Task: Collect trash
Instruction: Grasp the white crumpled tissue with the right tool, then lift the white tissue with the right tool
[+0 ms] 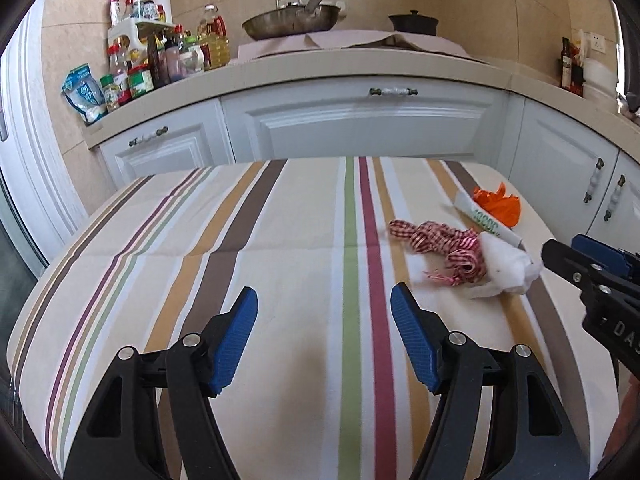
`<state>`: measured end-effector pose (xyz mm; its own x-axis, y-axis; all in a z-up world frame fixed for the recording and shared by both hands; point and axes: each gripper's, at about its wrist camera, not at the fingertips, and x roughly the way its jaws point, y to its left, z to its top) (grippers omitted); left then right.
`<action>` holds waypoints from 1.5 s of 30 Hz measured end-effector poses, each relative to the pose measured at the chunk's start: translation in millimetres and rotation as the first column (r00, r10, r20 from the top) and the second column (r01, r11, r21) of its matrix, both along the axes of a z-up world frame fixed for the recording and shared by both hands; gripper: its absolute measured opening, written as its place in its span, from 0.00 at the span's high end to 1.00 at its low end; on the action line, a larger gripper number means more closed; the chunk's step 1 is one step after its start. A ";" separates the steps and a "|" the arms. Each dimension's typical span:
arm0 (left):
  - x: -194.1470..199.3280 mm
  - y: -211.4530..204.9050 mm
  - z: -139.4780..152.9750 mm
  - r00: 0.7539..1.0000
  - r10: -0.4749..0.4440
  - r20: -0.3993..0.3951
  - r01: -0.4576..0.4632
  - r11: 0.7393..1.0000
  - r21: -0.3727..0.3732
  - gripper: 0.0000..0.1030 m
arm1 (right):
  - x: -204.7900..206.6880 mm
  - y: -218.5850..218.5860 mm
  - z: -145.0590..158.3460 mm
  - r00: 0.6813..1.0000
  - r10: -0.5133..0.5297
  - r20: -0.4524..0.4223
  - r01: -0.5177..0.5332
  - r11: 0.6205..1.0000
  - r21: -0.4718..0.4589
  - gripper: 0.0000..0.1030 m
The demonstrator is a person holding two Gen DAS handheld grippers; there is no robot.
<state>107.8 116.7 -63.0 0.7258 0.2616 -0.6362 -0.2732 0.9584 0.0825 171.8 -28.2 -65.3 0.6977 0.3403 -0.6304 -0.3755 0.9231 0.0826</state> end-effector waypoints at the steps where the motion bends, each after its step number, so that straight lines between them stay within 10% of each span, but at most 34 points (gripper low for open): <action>1: 0.8 1.9 -0.7 1.000 0.002 -0.003 -0.002 1.000 -0.004 0.35 | 1.6 2.8 -1.5 1.000 0.002 -0.006 -0.002 1.000 -0.004 0.57; 15: 11.3 12.8 -11.4 0.999 0.016 -0.051 -0.018 0.999 -0.045 0.34 | 18.8 15.5 -23.3 0.994 0.015 -0.112 -0.020 0.999 -0.040 0.57; 19: 12.8 14.3 -10.8 0.999 0.018 -0.047 -0.022 0.997 -0.070 0.31 | 20.1 15.5 -28.6 0.991 0.028 -0.133 -0.033 0.999 -0.036 0.74; 45: 64.6 -59.2 -11.9 0.993 -0.103 -0.055 0.101 0.994 -0.053 0.30 | 12.3 -57.9 -1.4 0.997 -0.077 -0.001 0.077 0.994 0.080 0.80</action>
<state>172.4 57.5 -74.8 0.7091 0.1549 -0.6879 -0.1701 0.9843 0.0464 184.1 -86.1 -66.7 0.7254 0.3343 -0.6017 -0.3036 0.9399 0.1561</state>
